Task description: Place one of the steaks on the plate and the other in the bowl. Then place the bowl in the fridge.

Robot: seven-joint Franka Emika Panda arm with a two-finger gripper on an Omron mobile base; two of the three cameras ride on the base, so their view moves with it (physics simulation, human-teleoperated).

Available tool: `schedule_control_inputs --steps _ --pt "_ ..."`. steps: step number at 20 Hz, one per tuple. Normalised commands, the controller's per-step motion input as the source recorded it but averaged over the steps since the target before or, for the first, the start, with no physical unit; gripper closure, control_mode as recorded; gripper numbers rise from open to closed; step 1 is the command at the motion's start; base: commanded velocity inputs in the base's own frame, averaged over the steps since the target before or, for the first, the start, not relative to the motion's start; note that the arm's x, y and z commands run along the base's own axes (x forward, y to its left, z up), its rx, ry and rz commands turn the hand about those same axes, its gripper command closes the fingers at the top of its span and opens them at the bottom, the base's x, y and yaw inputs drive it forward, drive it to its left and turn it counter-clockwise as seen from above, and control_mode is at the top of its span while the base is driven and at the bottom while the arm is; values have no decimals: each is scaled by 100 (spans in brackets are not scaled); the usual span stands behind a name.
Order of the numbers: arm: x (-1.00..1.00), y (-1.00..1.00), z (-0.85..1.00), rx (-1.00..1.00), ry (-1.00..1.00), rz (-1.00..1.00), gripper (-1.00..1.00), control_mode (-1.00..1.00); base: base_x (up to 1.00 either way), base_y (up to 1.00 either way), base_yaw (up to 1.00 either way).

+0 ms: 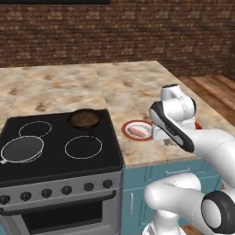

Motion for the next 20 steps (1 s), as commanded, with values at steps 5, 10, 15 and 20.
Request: schedule_control_inputs --steps 5,10,15,20 --pt "0 0 0 0 0 0 100 100 13 -49 0" --pt "0 0 0 0 0 0 100 100 24 -46 0" --pt "0 0 0 0 0 0 100 100 34 -37 0" --pt "0 0 0 0 0 0 100 100 35 -33 0"
